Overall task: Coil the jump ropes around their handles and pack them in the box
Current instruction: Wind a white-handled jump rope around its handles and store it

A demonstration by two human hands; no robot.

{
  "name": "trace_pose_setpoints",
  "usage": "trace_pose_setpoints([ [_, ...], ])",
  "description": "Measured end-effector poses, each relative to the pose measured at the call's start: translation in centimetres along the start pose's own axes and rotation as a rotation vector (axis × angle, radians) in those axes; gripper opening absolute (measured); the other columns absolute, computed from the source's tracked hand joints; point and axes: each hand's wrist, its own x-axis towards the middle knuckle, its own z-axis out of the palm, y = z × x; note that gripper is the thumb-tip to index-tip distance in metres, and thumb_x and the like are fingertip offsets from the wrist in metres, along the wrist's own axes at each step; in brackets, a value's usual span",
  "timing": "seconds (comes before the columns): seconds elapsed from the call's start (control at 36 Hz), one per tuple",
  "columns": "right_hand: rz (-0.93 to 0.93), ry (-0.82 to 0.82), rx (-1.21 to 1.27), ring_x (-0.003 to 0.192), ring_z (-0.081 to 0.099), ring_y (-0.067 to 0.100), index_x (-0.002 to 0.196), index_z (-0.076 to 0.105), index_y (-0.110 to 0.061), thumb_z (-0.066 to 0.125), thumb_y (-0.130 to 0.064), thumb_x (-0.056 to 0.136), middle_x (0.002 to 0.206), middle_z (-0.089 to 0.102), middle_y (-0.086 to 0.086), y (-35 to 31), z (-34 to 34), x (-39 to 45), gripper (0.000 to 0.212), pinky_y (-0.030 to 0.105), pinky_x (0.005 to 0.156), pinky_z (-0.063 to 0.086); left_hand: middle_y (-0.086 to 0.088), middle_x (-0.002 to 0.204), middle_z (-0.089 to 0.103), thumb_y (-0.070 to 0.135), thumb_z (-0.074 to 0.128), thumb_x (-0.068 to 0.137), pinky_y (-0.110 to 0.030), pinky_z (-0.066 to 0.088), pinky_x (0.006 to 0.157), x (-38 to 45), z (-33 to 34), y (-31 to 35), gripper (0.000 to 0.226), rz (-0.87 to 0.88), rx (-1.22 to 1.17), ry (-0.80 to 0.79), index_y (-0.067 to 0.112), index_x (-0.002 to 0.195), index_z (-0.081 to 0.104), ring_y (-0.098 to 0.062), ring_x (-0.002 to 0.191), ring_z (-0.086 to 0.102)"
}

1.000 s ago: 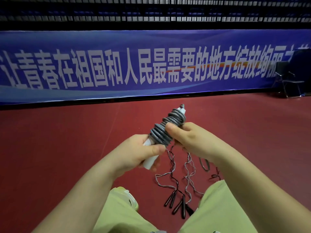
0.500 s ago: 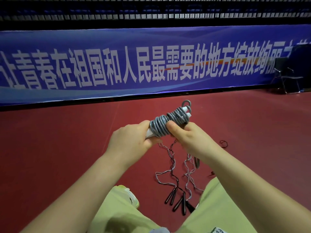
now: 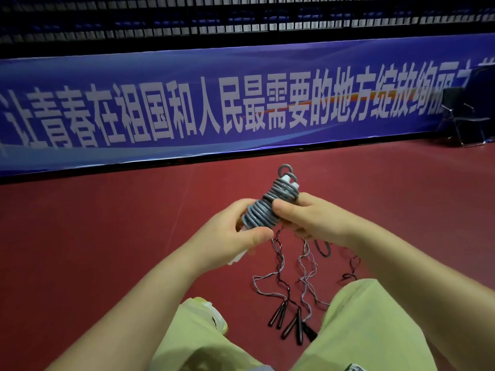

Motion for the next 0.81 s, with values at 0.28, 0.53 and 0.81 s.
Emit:
trace_pose_setpoints([
  [0.28,0.266,-0.261,-0.311,0.058,0.051,0.011,0.124,0.054,-0.022,0.07,-0.033,0.085,0.075,0.053,0.004,-2.2,-3.6,-1.0,0.044,0.024,0.053,0.046,0.008,0.09,0.063,0.029,0.065,0.089,-0.017,0.051,0.063,-0.4,0.1,-0.1,0.03,0.044,-0.066,0.008,0.044,0.11,0.051,-0.007,0.067,0.062],
  [0.53,0.291,-0.031,-0.398,0.063,0.059,0.01,0.086,0.066,-0.019,0.066,-0.016,0.088,0.074,0.062,-0.002,-1.7,-4.9,-0.9,0.004,0.023,0.061,0.052,0.016,0.095,0.065,0.038,0.062,0.082,-0.031,0.058,0.076,-0.3,0.1,-0.9,0.029,-0.002,-0.063,0.0,0.055,0.104,0.053,-0.007,0.079,0.065],
  [0.81,0.114,0.177,-0.482,0.067,0.063,0.013,0.082,0.064,-0.021,0.064,-0.026,0.091,0.078,0.066,0.003,-3.4,-3.4,-1.4,0.01,0.032,0.065,0.057,-0.006,0.087,0.067,0.022,0.06,0.094,-0.03,0.049,0.053,1.3,0.2,-1.1,0.01,-0.123,-0.237,0.144,0.027,0.102,0.057,-0.014,0.062,0.066],
])
